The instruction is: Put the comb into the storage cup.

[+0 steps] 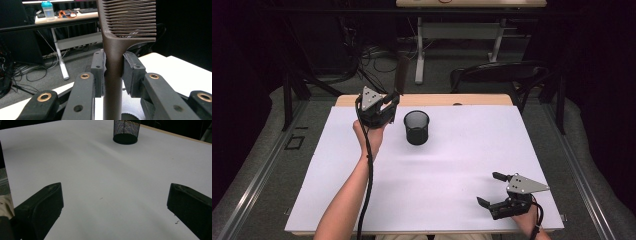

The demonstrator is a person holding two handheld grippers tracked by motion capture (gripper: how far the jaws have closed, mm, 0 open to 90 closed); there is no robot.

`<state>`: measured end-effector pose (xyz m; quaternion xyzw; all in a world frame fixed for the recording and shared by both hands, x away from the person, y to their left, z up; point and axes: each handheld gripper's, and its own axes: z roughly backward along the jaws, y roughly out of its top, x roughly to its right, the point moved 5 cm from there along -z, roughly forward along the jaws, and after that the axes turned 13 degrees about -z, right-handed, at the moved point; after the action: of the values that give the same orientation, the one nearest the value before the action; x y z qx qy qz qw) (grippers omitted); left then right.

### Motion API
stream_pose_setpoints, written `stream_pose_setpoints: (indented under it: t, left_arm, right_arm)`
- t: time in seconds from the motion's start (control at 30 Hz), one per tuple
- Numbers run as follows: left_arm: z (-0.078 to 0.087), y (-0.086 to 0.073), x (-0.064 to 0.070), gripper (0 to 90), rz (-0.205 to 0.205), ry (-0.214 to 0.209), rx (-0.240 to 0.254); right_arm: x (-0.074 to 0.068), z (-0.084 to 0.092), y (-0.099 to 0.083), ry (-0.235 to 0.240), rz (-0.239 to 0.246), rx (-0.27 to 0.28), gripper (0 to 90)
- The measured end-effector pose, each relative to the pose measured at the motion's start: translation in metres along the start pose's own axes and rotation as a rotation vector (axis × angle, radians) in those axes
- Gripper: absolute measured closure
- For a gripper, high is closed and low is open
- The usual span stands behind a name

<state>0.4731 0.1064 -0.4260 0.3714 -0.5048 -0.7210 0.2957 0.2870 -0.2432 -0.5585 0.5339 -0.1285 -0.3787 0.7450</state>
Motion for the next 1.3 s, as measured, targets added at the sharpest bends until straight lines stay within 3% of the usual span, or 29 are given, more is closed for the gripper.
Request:
stream_pose_setpoints:
  t: [0.73, 1.3]
  left_arm:
    - [-0.015, 0.008, 0.005, 72.1, 0.015, 0.028, 0.019]
    - [-0.026, 0.011, 0.013, 72.1, 0.018, 0.026, 0.04]
  right_arm:
    - [0.0, 0.0, 0.0, -0.002, 0.0, 0.001, 0.3]
    - [0.001, 0.0, 0.0, -0.002, 0.0, 0.005, 0.3]
